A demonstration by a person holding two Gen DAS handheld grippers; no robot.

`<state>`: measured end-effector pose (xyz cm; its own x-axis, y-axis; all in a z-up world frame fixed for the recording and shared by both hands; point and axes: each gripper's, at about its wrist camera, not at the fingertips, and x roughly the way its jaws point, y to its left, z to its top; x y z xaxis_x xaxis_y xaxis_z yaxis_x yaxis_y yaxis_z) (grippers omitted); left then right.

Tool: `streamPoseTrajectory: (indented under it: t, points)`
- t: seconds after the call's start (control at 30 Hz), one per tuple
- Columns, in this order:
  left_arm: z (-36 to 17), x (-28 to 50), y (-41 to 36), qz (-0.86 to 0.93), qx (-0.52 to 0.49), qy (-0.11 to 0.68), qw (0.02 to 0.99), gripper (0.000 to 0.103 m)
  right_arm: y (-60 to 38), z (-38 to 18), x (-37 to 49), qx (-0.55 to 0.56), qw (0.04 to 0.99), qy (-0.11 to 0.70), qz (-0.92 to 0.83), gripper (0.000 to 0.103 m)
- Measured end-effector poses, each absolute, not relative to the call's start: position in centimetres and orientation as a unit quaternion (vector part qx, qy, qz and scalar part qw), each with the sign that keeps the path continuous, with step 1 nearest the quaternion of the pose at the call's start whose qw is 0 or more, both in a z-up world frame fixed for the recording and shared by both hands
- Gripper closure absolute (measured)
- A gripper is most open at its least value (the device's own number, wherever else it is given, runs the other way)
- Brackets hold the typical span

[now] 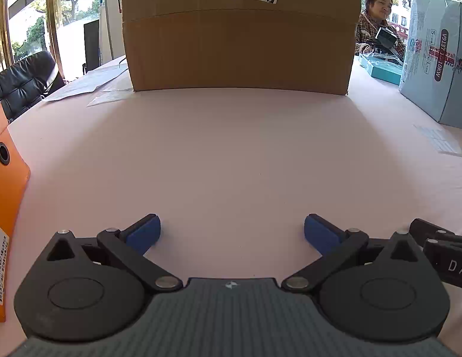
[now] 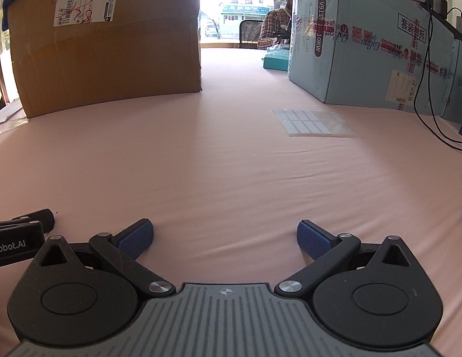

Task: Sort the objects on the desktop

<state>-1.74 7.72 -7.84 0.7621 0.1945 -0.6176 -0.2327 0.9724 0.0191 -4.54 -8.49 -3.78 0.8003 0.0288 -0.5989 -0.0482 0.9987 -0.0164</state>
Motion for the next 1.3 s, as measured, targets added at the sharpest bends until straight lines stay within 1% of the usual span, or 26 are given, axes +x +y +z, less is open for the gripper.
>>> streamPoseTrajectory:
  t: [0.03,0.17,0.7,1.3]
  points:
    - [-7.6,-1.9,7.9,0.114,-0.03,0.326,0.938,0.0,-9.5,-2.1,-3.4,-0.013,0.949,0.315,0.02,0.0]
    - [-5.8,-3.3,7.0,0.114,-0.029,0.326,0.938,0.0,-9.7,-2.3,-3.6,-0.014,0.949,0.315,0.02,0.0]
    - [-5.2,-3.5,7.1,0.114,-0.03,0.325,0.938,0.0,-8.9,-3.2,-6.0,-0.013,0.949,0.315,0.019,0.0]
    - [-4.1,-5.1,7.2,0.111,-0.029,0.326,0.938,0.0,-8.7,-3.3,-6.3,-0.009,0.948,0.316,0.022,0.0]
